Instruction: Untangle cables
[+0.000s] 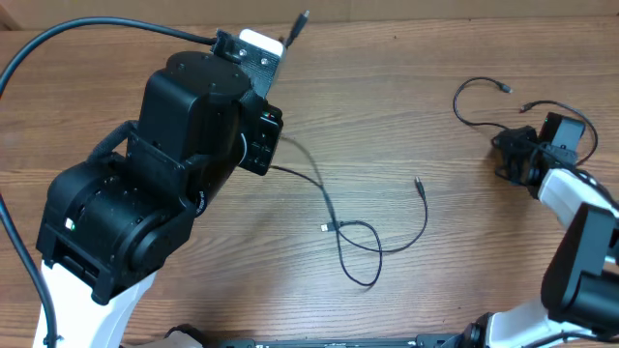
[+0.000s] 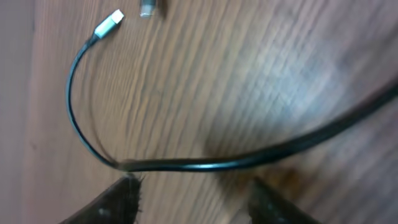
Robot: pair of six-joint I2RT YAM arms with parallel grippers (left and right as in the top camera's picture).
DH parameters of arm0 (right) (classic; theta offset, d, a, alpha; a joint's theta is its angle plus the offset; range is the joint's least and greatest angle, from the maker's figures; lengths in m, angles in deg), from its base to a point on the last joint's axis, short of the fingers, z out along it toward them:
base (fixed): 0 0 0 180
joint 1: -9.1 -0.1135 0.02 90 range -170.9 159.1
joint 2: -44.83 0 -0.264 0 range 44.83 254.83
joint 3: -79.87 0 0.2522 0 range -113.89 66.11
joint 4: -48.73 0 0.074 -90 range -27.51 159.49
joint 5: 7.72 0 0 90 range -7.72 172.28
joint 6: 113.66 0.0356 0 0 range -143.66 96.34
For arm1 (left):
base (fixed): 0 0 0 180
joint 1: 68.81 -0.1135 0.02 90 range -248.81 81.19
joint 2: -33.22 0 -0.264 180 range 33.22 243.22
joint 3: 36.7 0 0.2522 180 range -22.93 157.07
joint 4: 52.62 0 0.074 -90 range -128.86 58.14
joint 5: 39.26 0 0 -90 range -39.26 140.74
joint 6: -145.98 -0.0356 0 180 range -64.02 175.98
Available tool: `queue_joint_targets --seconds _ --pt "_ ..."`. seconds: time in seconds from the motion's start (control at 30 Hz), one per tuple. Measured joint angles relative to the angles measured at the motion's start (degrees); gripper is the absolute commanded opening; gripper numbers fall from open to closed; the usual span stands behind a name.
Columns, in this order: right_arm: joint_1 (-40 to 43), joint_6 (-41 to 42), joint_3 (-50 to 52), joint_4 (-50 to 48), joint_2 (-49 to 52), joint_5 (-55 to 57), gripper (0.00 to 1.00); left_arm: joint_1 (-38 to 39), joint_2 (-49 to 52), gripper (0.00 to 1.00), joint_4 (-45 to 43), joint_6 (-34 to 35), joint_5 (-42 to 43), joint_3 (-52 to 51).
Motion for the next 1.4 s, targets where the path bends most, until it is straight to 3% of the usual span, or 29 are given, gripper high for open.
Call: queue_joint_targets --seconds 0.13,0.37,0.5,0.53,0.63,0.67,0.87,1.13,1.4 --pt "0.0 -5.84 -5.4 0.74 2.4 1.73 0.13 0.0 0.0 0.08 -0.02 0.0 0.0 0.0" --pt "0.35 -11.47 -22.45 6.34 6.29 2.95 0.07 0.0 0.0 0.08 -0.2 0.0 0.0 0.0" --pt "0.96 -14.49 -35.58 15.5 11.76 2.45 0.07 0.0 0.0 0.08 -0.81 0.0 0.0 0.0" --pt "1.09 -15.58 -39.15 18.1 13.6 2.27 0.11 0.0 0.0 0.08 -0.96 0.0 0.0 0.0" --pt "1.14 -18.88 -46.71 25.14 17.7 2.21 0.91 0.0 0.0 0.08 -1.14 0.02 0.0 0.0" --pt "1.14 -20.37 -47.76 26.71 18.32 2.16 1.0 0.0 0.0 0.07 -1.14 0.02 0.0 0.0" --pt "1.44 -26.4 -48.74 36.39 18.14 4.68 1.0 0.0 0.0 0.06 -1.14 0.02 0.0 0.0" --pt "7.28 -28.09 -48.85 53.7 11.39 9.62 1.0 0.0 0.0 0.04 -1.14 0.02 0.0 0.0" --pt "14.27 -27.36 -37.11 52.35 -2.71 10.38 1.0 0.0 0.0 0.04 -1.14 0.02 0.0 0.0"
